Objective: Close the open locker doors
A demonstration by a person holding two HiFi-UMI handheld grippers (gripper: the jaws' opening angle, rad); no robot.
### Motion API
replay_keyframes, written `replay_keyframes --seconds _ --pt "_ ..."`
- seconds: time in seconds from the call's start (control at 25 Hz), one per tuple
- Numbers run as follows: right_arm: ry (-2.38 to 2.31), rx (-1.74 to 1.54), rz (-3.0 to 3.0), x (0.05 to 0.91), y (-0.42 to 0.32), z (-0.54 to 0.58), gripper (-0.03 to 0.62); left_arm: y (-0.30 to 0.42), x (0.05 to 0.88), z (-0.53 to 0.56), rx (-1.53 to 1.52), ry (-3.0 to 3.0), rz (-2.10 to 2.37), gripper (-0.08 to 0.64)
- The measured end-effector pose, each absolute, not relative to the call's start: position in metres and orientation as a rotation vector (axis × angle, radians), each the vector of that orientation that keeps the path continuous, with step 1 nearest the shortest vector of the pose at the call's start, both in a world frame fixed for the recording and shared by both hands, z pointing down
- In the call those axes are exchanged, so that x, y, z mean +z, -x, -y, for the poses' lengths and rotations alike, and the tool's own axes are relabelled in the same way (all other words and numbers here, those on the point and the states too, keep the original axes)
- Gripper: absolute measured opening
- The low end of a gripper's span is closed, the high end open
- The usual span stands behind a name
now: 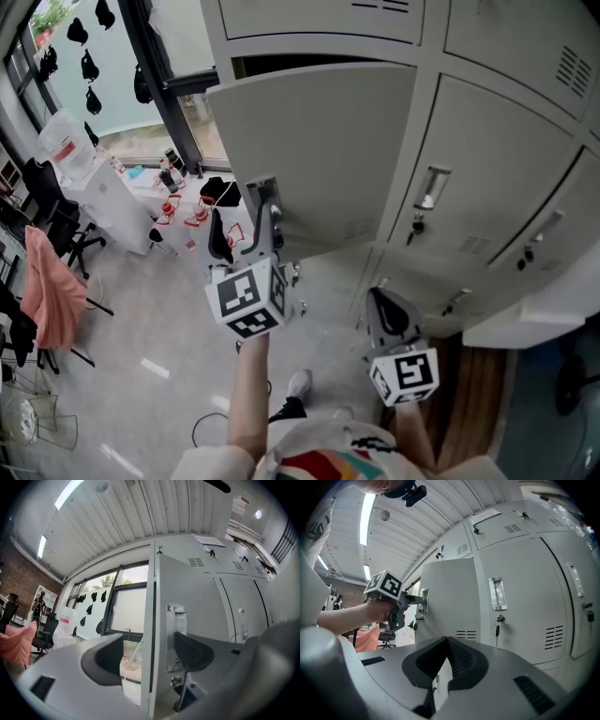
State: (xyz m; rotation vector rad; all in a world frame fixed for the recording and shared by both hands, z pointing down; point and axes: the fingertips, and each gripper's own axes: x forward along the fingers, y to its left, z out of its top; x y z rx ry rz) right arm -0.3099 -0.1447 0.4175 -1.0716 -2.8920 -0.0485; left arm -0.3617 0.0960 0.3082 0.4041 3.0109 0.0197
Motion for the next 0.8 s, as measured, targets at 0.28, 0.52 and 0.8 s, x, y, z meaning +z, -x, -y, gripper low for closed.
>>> replay_keyframes --seconds 0.28,0.52,0.8 --pt "1.037 -0.062 2.902 0.420 0.342 0.127 0.006 0.401 0.310 -0.112 -0.010 -0.365 -3.025 0.322" --pt "1.014 -0.078 2.911 0.412 0.365 0.106 0.005 0.434 0.306 -0.122 -0.022 -0.310 -3.039 0.322" --pt "0.976 -0.096 2.913 0.404 0.382 0.088 0.006 0.462 0.306 -0.126 -0.021 -0.226 -3.053 0.323"
